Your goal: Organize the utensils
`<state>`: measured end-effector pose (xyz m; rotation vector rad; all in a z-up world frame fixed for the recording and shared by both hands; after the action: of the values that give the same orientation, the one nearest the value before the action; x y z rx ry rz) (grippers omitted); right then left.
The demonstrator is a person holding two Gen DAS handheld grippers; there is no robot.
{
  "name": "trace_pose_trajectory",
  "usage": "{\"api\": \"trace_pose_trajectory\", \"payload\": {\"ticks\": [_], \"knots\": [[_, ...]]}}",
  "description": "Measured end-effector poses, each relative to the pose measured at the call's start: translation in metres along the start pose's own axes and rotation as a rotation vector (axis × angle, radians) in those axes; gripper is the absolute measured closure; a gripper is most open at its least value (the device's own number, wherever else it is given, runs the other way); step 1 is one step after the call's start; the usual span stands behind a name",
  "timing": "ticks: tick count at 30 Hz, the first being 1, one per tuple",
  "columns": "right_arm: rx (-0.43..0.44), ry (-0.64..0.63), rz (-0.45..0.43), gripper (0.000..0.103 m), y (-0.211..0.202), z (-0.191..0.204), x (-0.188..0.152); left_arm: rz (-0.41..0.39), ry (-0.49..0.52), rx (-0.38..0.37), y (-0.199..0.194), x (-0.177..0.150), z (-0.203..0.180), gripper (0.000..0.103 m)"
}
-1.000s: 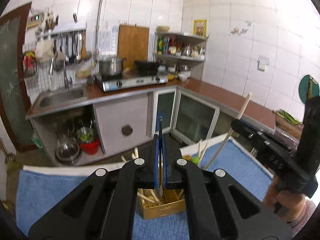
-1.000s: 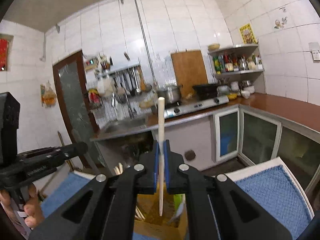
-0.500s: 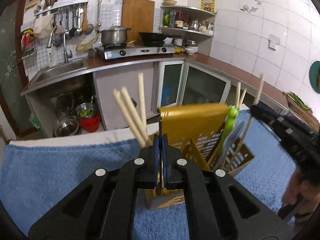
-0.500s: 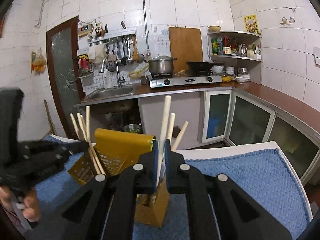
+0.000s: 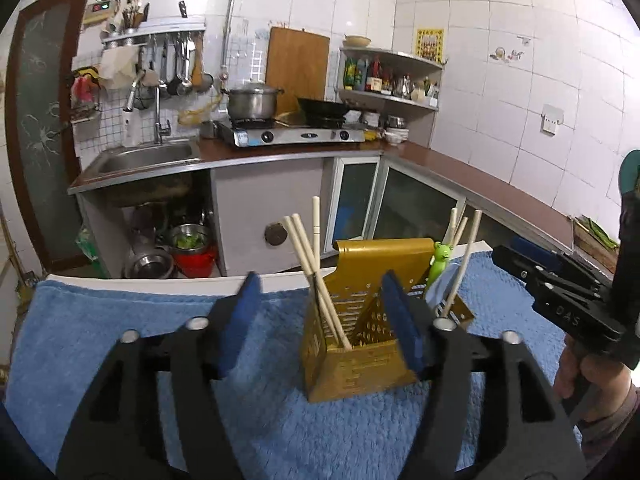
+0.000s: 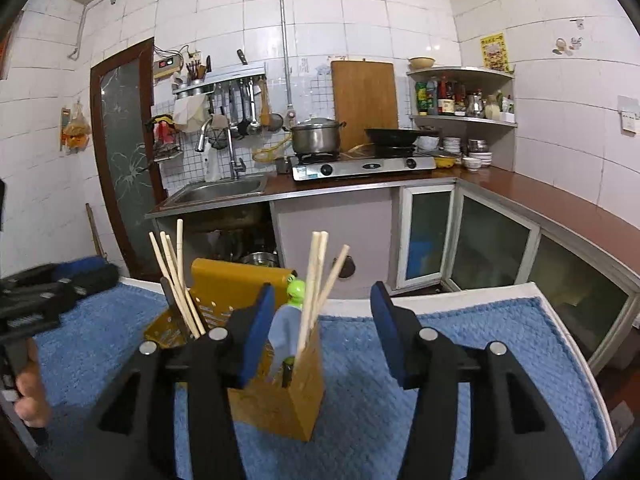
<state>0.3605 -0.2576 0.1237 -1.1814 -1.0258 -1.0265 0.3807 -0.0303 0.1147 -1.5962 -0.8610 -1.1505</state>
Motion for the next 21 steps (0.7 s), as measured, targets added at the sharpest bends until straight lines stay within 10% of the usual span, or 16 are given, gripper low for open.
{"api": "trace_pose_trajectory", "payload": {"ticks": [4, 15, 21], "knots": [[-0.015, -0.007, -0.014, 0.037, -0.027, 0.003, -0.009, -0.062, 0.002, 0.056, -0.039, -0.003, 0.008, 0.005], [-0.069, -0.038, -0.111, 0.004, -0.117, 0.029, -0.044, -0.075, 0.000, 0.186, -0.106, -0.055, 0.014, 0.005], [-0.084, -0.020, -0.081, 0.004, -0.153, 0.040, -0.085, -0.114, 0.042, 0.226, -0.135, -0.085, 0.001, 0.005]]}}
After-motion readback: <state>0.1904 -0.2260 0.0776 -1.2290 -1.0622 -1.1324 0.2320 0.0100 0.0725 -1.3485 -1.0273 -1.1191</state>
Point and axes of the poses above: each gripper's, at about its wrist camera, not at the fingertips, and y roughly the way its jaws point, z to its left, x to its top, the point moved 4 cm from there along y, roughly the way its jaws point, and after that the axes turned 11 degrees about -z, right-handed, at the moved point
